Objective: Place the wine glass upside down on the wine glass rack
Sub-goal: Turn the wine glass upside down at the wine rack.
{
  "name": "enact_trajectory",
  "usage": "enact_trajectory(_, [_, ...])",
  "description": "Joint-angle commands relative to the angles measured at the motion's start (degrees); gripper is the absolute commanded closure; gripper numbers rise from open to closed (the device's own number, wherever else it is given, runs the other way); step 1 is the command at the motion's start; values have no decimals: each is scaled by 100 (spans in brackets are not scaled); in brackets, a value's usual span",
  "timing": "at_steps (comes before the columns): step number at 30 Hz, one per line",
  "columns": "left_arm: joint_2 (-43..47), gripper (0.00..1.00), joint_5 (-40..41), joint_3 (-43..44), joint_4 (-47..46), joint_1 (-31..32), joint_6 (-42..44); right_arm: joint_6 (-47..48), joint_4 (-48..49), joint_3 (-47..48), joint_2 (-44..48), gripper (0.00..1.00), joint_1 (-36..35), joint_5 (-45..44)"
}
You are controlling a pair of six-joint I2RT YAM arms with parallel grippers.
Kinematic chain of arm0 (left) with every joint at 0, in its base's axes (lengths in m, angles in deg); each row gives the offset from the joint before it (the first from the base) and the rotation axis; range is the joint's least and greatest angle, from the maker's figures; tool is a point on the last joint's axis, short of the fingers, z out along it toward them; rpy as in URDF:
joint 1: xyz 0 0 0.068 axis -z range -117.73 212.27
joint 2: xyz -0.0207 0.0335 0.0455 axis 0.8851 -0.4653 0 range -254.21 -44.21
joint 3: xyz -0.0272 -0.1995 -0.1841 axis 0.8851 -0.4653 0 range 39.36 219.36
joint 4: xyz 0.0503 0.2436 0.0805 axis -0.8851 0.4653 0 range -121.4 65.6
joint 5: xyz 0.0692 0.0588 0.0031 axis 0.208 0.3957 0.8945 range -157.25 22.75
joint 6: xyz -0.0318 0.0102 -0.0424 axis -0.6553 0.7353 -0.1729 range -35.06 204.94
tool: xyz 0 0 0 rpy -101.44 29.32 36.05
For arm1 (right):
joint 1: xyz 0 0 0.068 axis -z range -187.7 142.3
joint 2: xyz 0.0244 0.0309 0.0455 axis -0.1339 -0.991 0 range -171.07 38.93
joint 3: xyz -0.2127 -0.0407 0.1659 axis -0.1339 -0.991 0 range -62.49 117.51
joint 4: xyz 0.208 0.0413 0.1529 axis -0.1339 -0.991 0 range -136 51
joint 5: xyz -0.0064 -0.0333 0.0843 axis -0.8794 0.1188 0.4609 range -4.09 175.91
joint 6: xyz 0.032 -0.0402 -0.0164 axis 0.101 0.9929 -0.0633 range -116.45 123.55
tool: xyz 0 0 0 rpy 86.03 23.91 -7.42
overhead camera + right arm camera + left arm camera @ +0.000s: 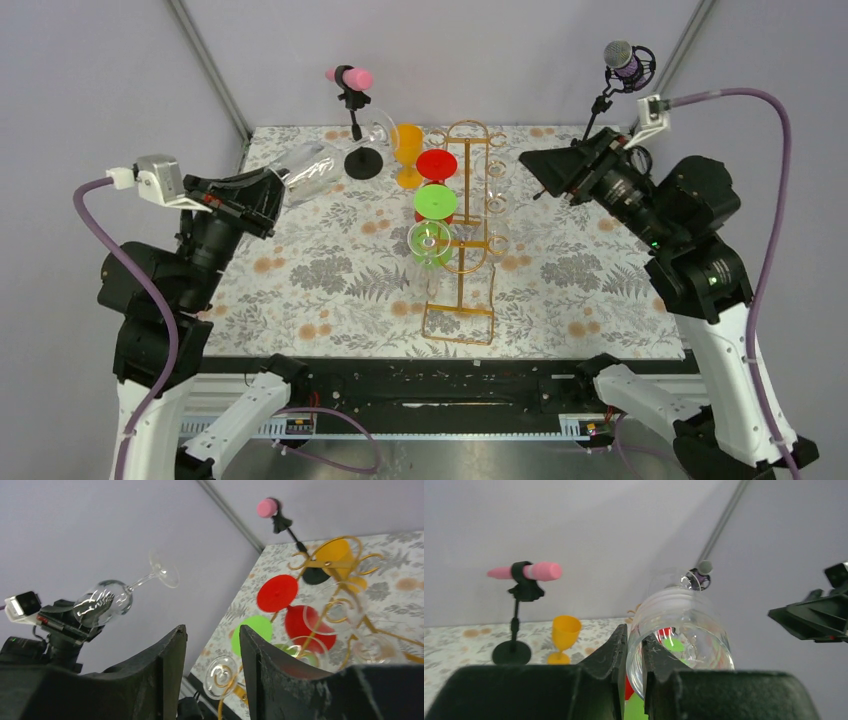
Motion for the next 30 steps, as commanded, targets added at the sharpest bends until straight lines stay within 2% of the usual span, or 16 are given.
enact_trajectory(1, [-23,100,-961,-254,-1284,-15,-454,95,47,491,-185,49,-1127,-863])
enact_trajectory(4, [127,100,-994,-541,-1775,-7,-500,-200,319,288,-214,49,-1610,-1301])
enact_trajectory(9, [387,100,-1017,-1171,-2769,-6,-781,-1019,1630,-599,57,50,-2363,-2211])
enact_trajectory(13, [449,100,-887,-1416,-3187,-10,-1044,-1025,2441,-755,-159,50,-3112,-2741])
enact_trajectory(16, [587,100,-925,-1705,-3753,-6,-1105,-609,3112,-752,-437,49,-3761,-3291])
enact_trajectory(20, [810,100,-682,-1911,-4047,-10,-1357,281,4593,-991,-827,49,-4448,-3871])
enact_trajectory(26, [1078,100,-113,-1666,-3475,-7,-2057,1981,6746,-1531,-1478,48,-4829,-3572])
enact_trajectory(30, [1258,100,51,-1438,-3363,-6,-2231,2485,8045,-1884,-1785,47,-4834,-3158])
